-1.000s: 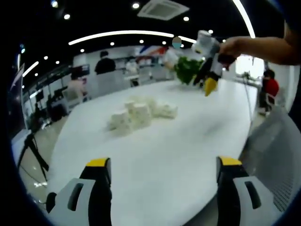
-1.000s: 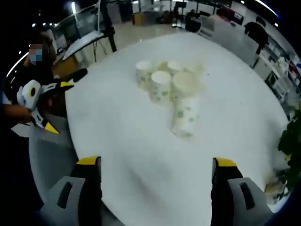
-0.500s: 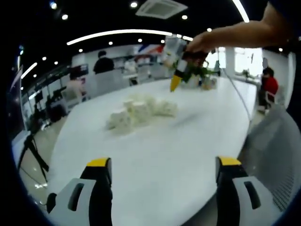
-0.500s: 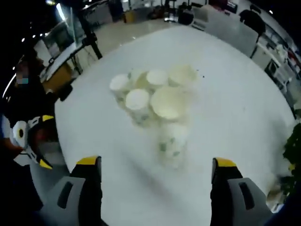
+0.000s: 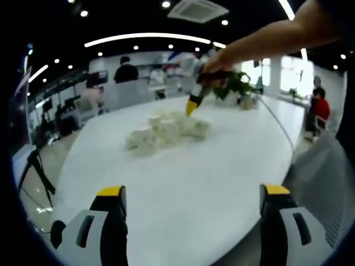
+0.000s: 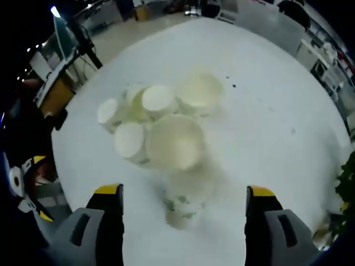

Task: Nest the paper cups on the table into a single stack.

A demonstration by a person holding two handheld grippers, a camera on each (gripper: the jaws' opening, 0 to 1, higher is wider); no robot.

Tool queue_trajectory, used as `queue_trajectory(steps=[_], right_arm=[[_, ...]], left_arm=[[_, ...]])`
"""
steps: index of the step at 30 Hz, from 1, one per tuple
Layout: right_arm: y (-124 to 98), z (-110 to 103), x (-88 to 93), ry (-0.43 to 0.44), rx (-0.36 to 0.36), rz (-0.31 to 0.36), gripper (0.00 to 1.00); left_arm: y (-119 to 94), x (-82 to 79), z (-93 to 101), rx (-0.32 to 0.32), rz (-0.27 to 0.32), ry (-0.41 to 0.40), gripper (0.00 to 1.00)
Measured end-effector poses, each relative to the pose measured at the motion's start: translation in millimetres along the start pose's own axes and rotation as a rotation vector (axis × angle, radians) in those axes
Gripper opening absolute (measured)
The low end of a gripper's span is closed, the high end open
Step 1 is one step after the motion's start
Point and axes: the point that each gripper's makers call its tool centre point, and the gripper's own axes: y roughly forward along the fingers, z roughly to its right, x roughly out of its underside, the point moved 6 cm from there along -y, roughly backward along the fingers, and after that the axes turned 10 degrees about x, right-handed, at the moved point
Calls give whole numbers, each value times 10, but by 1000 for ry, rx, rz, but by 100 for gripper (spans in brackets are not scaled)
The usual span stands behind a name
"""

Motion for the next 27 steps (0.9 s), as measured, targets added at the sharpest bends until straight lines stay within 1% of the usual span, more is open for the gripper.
queue_trajectory(steps=[3, 5, 7, 10, 12, 15, 18, 20, 24, 25, 26, 27], right_arm=[[84, 50, 17, 19, 3, -13, 85], [146, 45, 63, 13, -3, -41, 83], [227, 60, 65, 11, -3, -48, 83], [302, 60, 70, 23, -1, -49, 81], [326, 25, 115, 39, -4, -55, 78], [347, -15, 169, 38, -4, -56, 73], [384, -10, 166, 49, -5, -48, 69], [384, -43, 189, 55, -8, -46, 65], [388, -75, 211, 54, 4, -35, 60], [381, -82, 224, 45, 7, -31, 57], [372, -88, 236, 39, 9, -29, 53], [387, -71, 230, 34, 8, -31, 50]], left_arm=[[2, 22, -13, -5, -2, -7, 99], [1, 36, -21, -8, -5, -15, 99], [1, 57, -30, -12, -13, -24, 99], [-14, 53, -43, -19, -3, -38, 99], [-12, 71, -44, -18, -10, -52, 99], [-11, 77, -48, -24, -9, -52, 99], [-13, 89, -58, -33, -7, -54, 99], [-16, 98, -65, -37, -6, -58, 99], [-24, 128, -80, -43, -6, -53, 99], [-25, 131, -87, -46, -8, -54, 99], [-22, 129, -86, -44, -6, -73, 99], [-22, 128, -83, -44, -6, -69, 99]])
